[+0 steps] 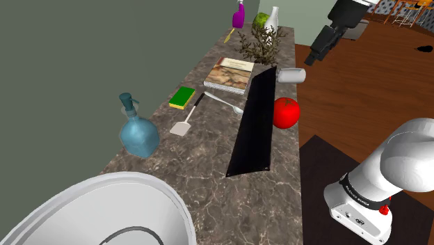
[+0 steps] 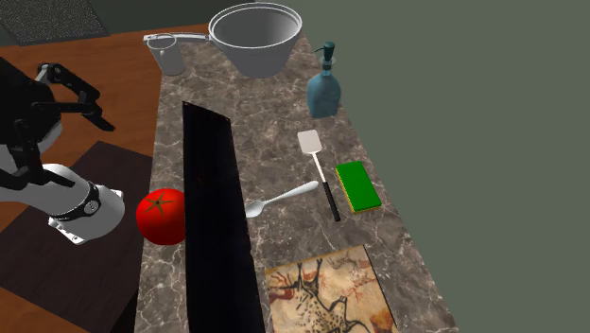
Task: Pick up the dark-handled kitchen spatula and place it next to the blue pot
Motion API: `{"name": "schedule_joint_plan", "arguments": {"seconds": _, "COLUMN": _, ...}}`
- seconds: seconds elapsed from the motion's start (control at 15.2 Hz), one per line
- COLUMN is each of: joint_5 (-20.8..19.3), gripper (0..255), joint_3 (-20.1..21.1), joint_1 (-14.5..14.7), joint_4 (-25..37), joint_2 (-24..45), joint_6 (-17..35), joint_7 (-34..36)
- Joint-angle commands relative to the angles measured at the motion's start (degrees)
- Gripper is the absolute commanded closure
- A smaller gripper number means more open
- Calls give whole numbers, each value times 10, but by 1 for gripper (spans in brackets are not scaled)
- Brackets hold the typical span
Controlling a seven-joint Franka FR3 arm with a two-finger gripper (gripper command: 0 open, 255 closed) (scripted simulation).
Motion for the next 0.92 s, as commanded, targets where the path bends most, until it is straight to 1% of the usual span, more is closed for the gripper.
{"name": "schedule_joint_plan", "arguments": {"seconds": 0.0, "joint_5": 0, "gripper": 0, "joint_3": 0, "joint_1": 0, "joint_4": 0, "joint_2": 0, "joint_6": 0, "joint_7": 0}}
{"name": "schedule_joint_plan", "arguments": {"seconds": 0.4, "joint_5": 43, "gripper": 0, "joint_3": 103, "joint_1": -7, "joint_4": -24, "joint_2": 38, "joint_6": 69, "joint_7": 159}}
{"name": "schedule_joint_plan", "arguments": {"seconds": 0.66, "joint_5": 62, "gripper": 0, "joint_3": 172, "joint_1": -17, "joint_4": -16, "joint_2": 90, "joint_6": 116, "joint_7": 264}}
{"name": "schedule_joint_plan", "arguments": {"seconds": 0.86, "joint_5": 66, "gripper": 0, "joint_3": 222, "joint_1": -29, "joint_4": 3, "joint_2": 140, "joint_6": 149, "joint_7": 346}}
